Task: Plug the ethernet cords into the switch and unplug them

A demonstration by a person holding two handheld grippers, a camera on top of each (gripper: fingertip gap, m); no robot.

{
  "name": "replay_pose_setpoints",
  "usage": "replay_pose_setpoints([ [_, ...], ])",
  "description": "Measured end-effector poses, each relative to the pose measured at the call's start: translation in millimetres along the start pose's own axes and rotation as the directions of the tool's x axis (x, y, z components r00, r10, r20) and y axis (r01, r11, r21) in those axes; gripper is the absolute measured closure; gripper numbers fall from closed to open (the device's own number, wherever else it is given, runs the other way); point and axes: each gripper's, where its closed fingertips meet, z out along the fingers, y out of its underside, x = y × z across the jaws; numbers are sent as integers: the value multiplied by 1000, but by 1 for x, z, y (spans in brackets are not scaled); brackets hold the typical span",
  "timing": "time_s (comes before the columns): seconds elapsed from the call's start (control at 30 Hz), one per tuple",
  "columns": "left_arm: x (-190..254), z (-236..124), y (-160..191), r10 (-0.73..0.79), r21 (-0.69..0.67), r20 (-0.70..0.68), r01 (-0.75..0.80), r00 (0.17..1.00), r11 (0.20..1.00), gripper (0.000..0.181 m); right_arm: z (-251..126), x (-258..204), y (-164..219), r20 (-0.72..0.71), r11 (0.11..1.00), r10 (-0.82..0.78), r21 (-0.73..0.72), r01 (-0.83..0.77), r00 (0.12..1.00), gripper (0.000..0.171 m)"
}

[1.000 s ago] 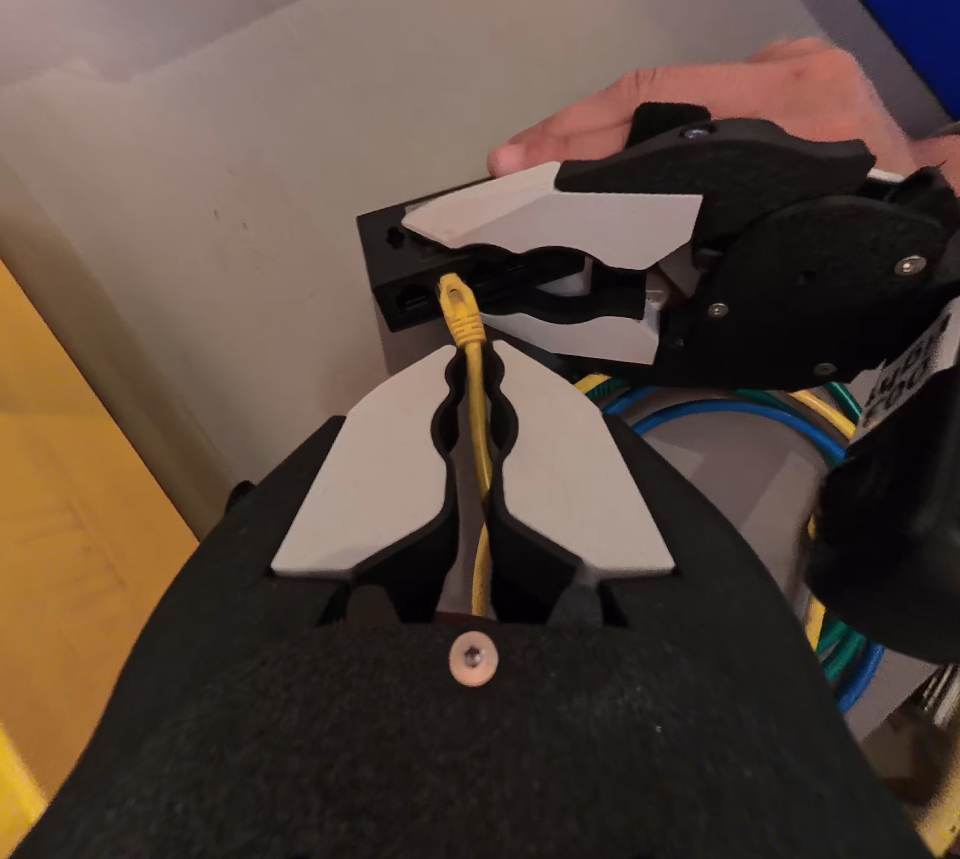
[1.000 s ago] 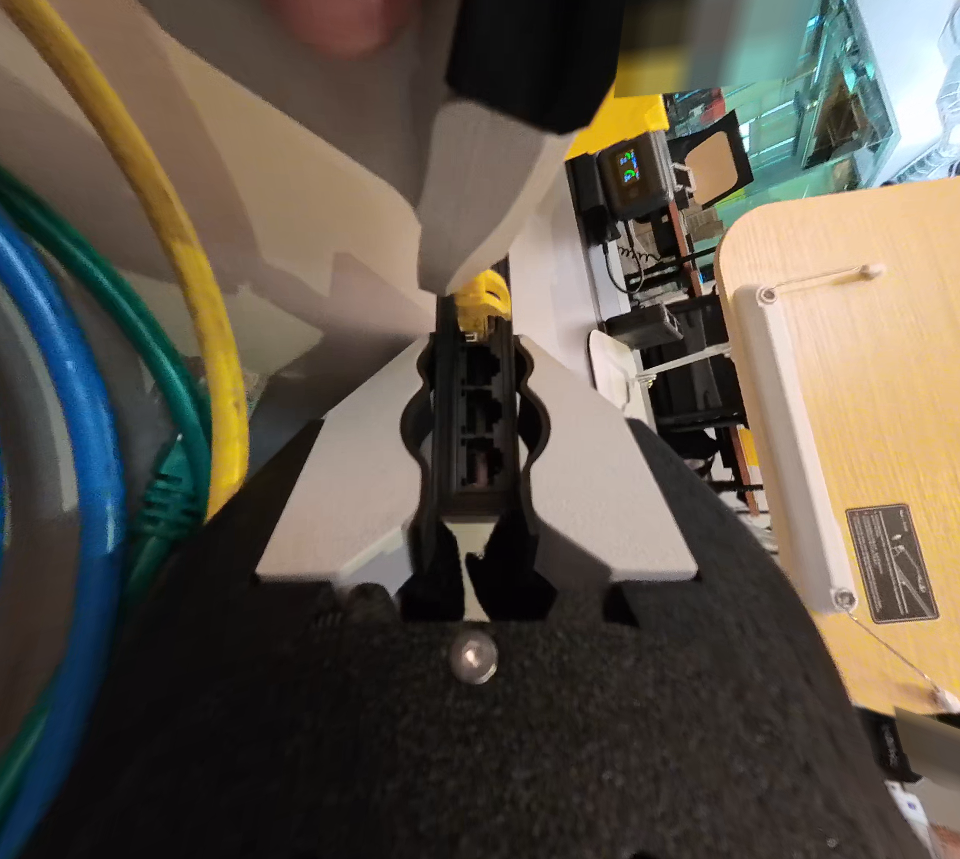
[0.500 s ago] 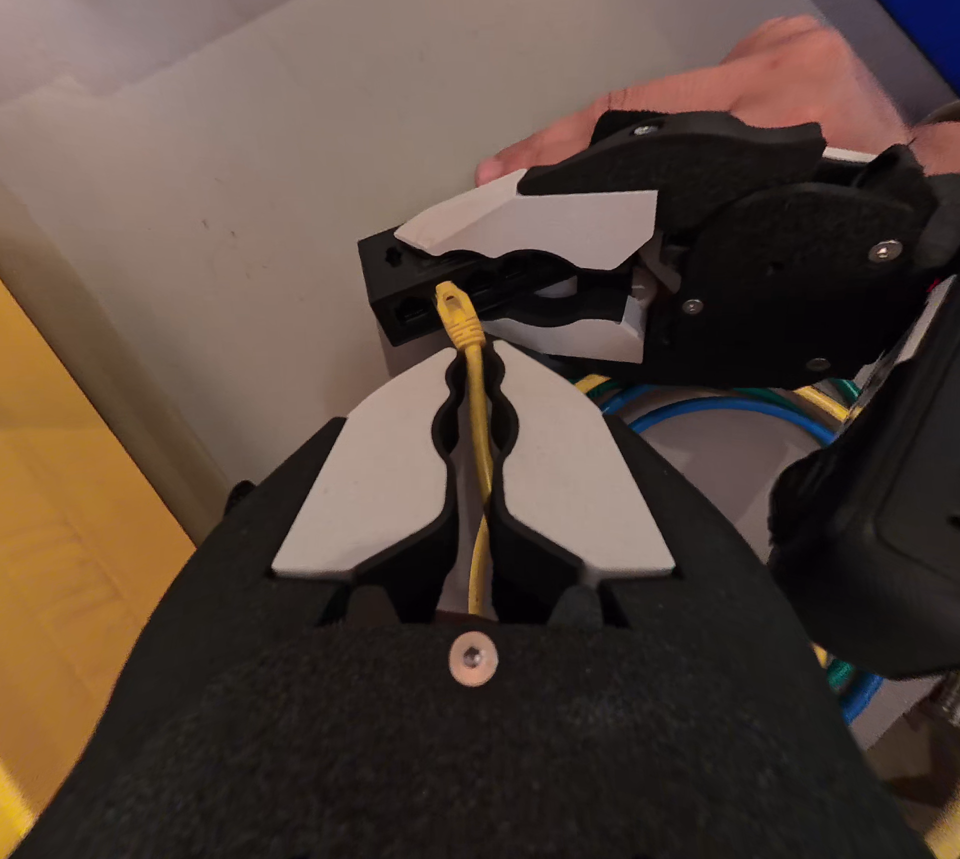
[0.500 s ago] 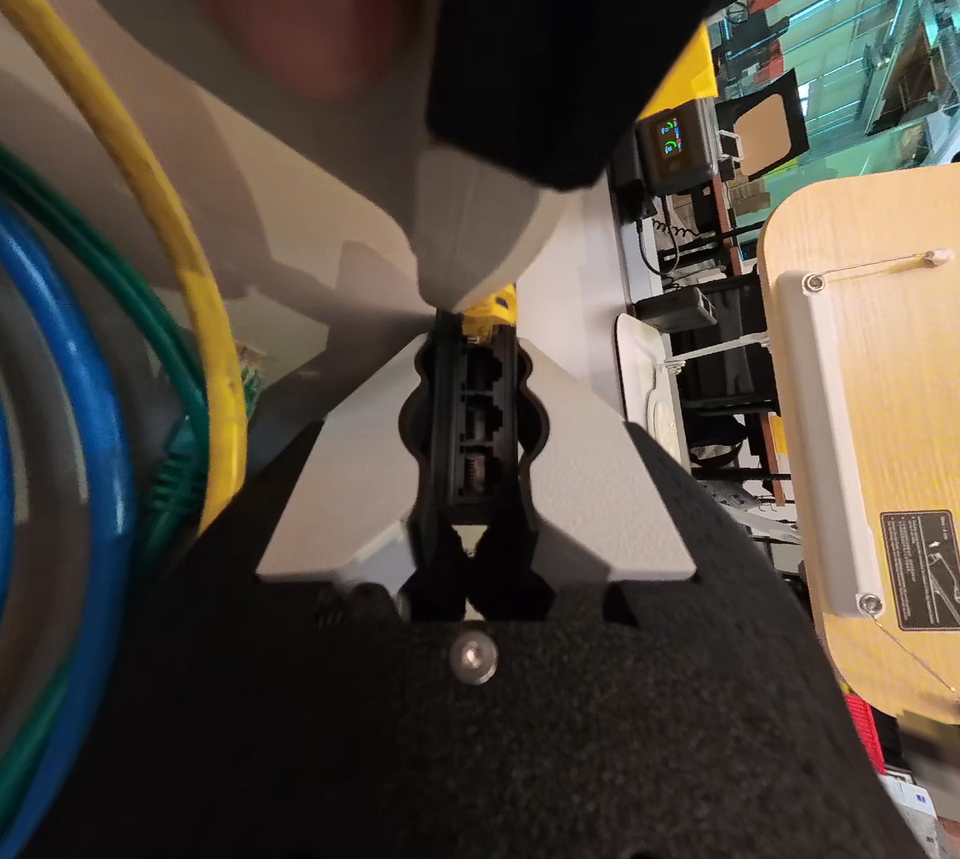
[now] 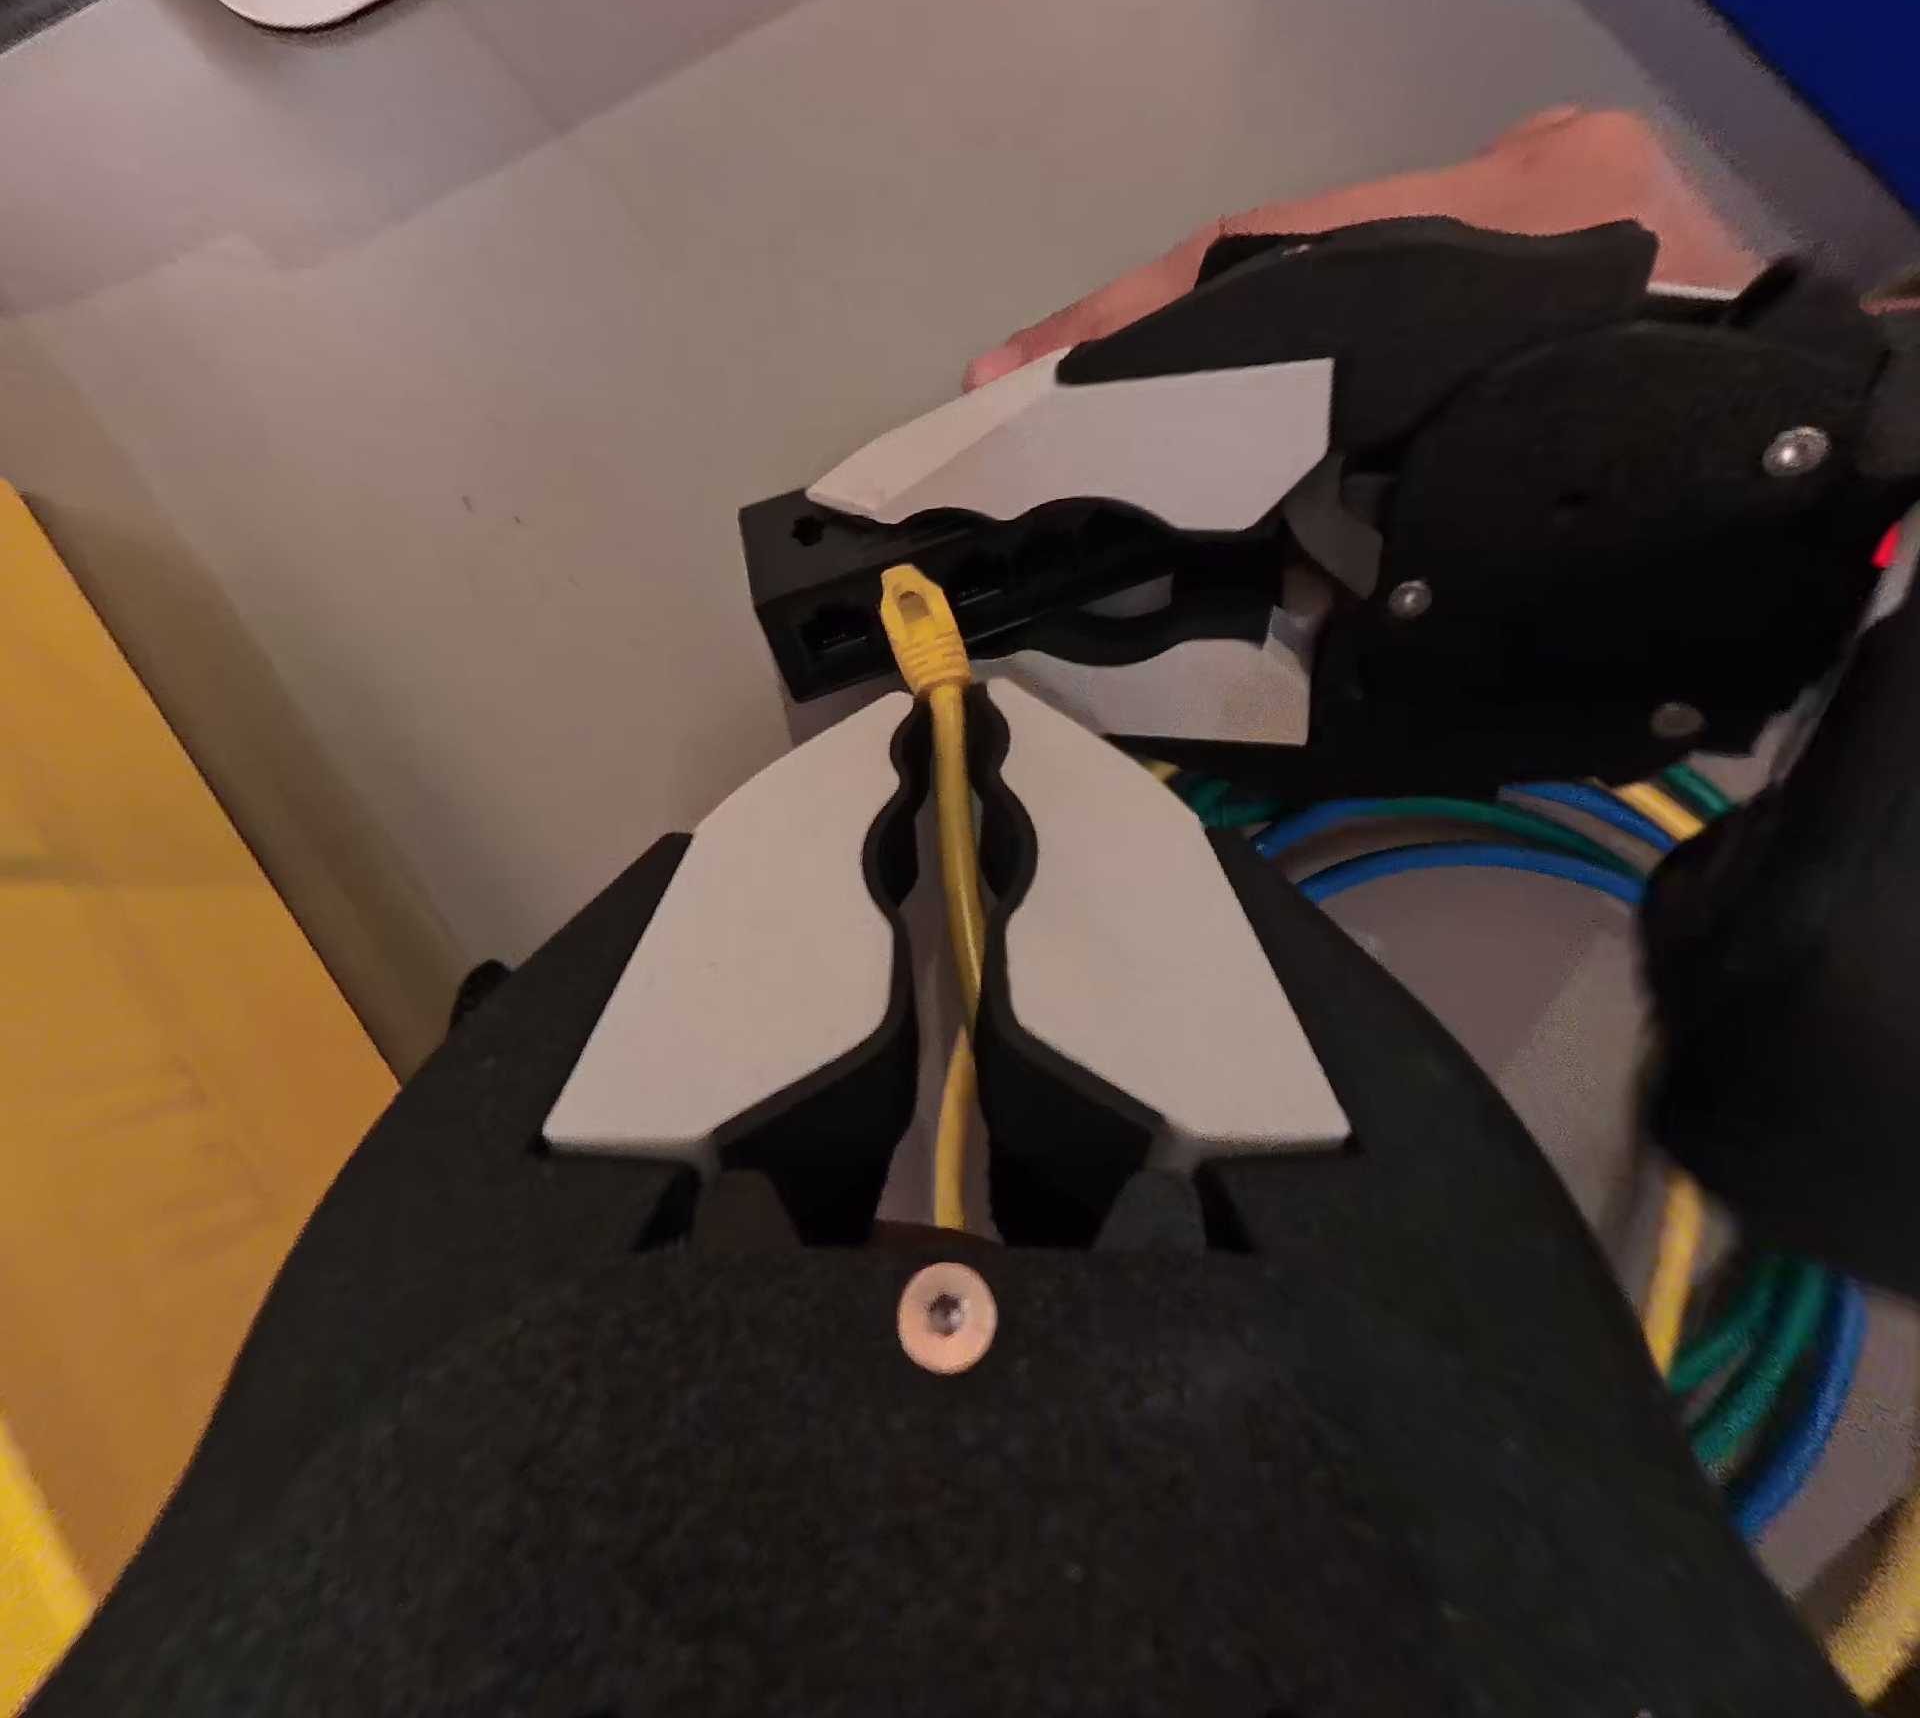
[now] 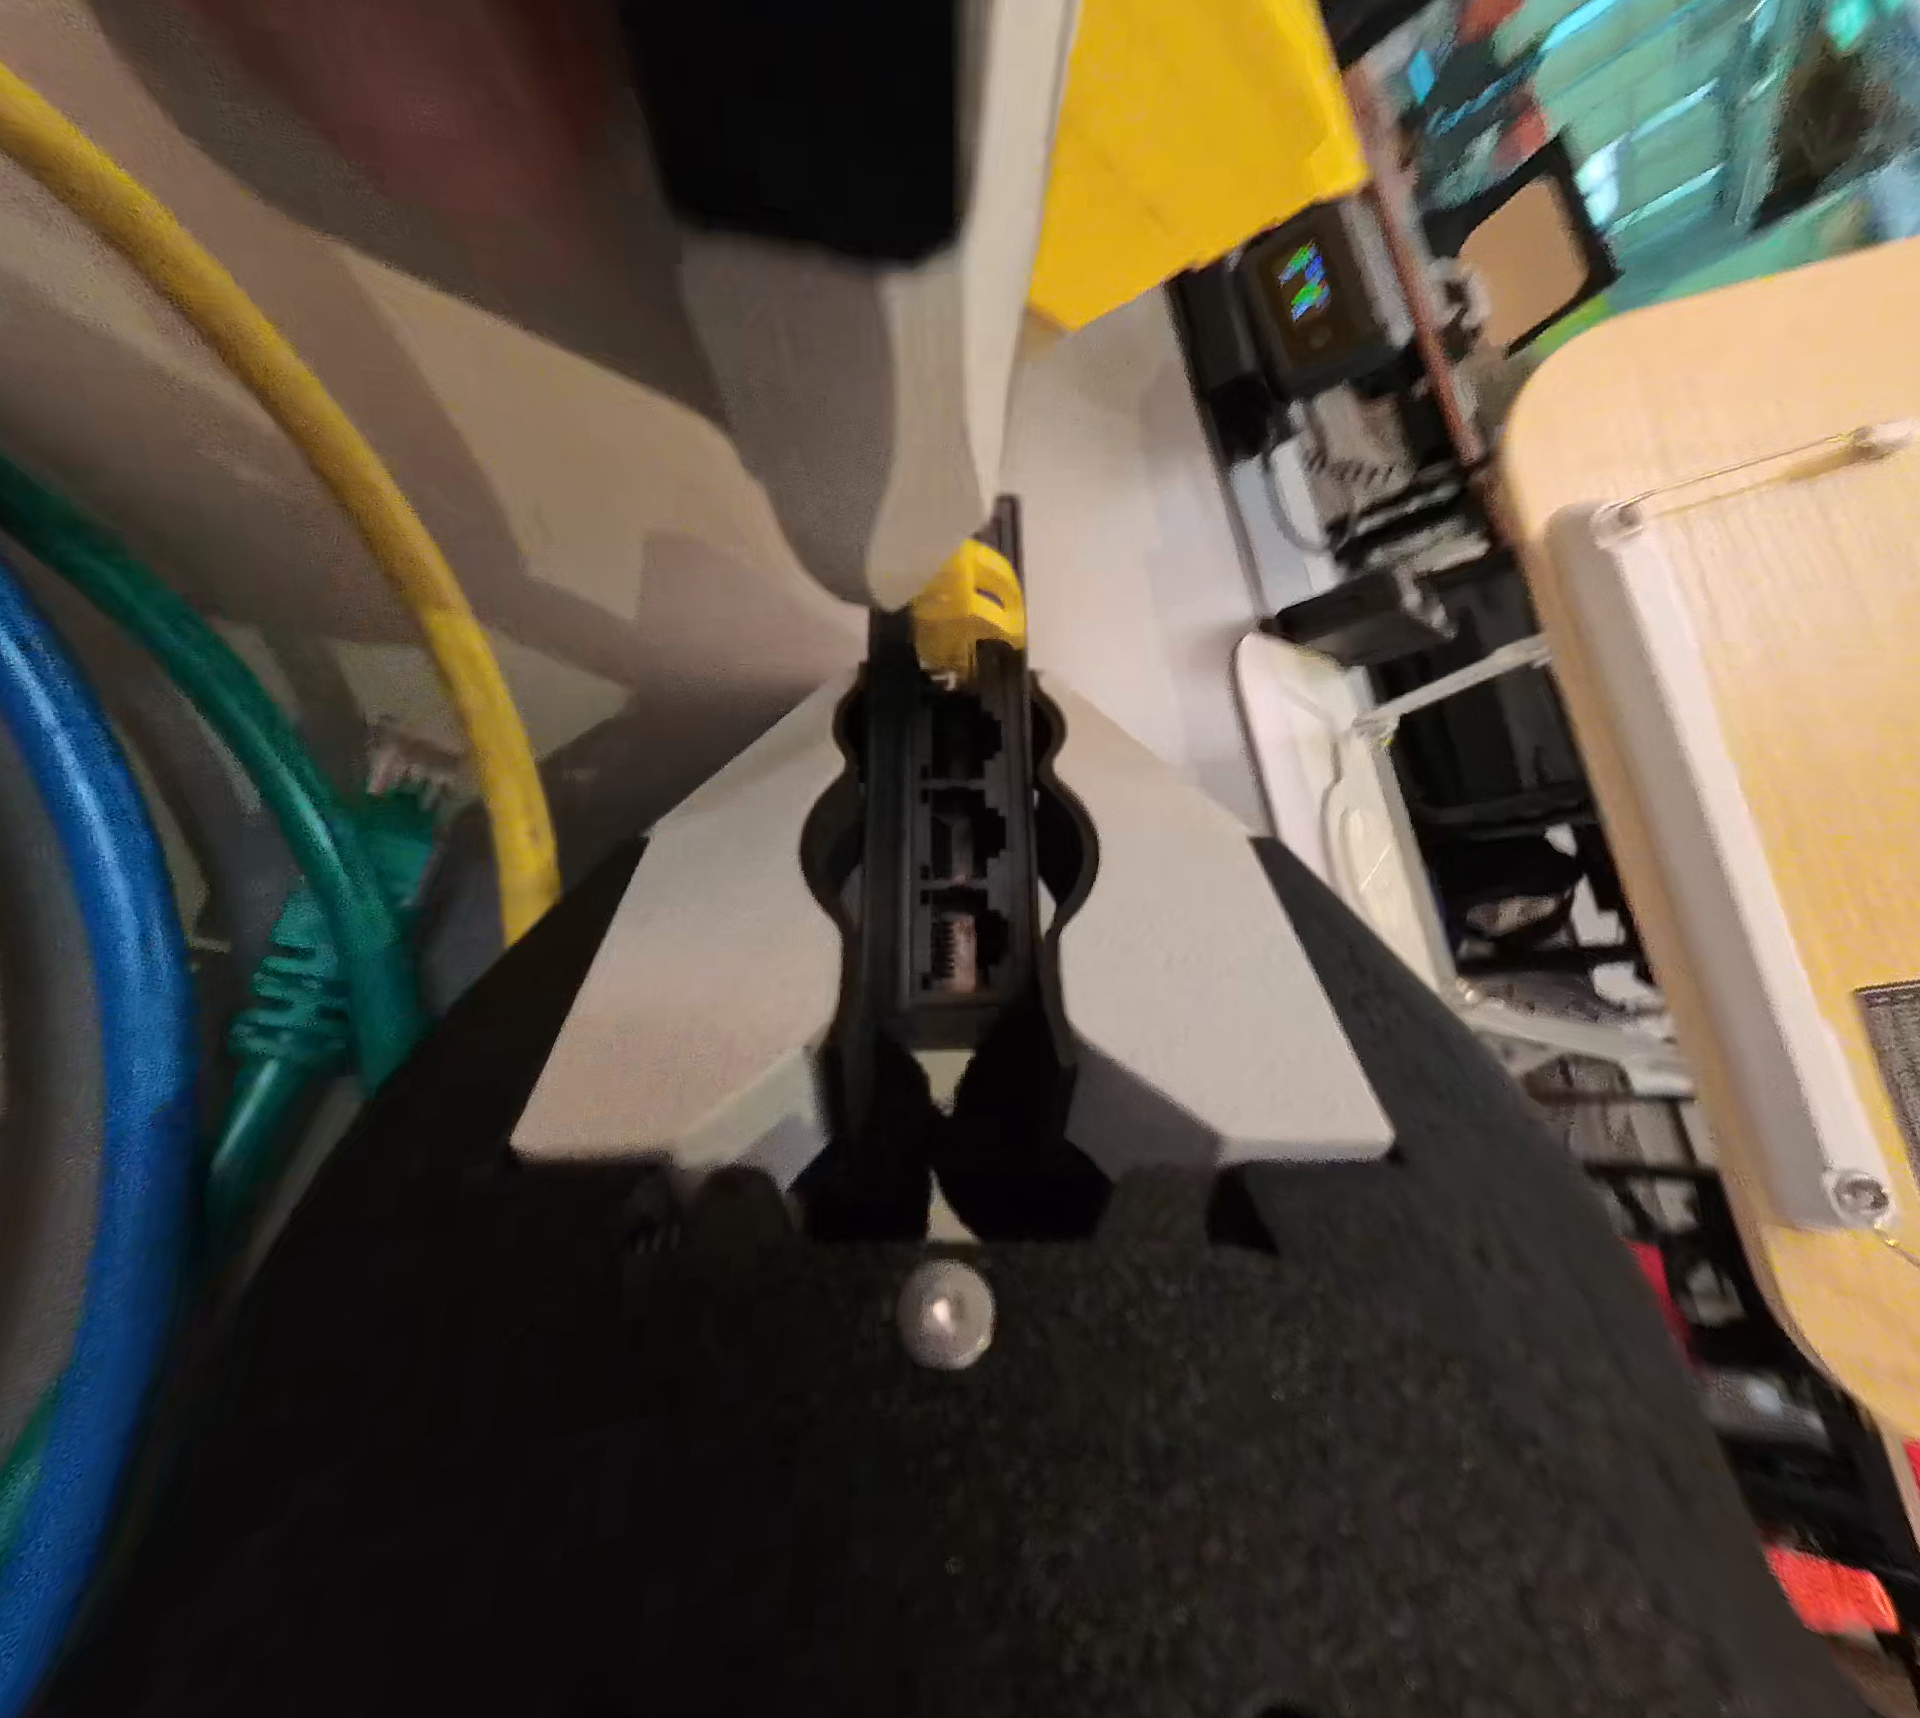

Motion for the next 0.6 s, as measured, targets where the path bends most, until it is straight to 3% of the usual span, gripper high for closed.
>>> replay_pose_setpoints([
  [0.1, -7, -21, -11, 30, 32, 0, -30, 1000, 999, 175, -11, 16, -13, -68, 991, 18, 132, -9, 998, 140],
  [0.23, -14, -44, -18, 52, 44, -27, -51, 998, 998, 175, -12, 28, -10, -154, 989, -13, 147, 36, 988, 134],
  [0.37, -10, -40, -17, 15, 66, -80, -10, 997, 998, 175, -28, 35, -30, -241, 967, -29, 239, 88, 970, 143],
  [0.47, -10, -33, -15, 8, 63, -83, -3, 996, 998, 175, -23, 31, -24, -218, 974, -62, 200, 107, 974, 145],
  [0.6, -9, -37, -29, -27, 154, -117, 45, 993, 987, 175, -26, 43, -23, -203, 970, -27, 229, 74, 979, 144],
])
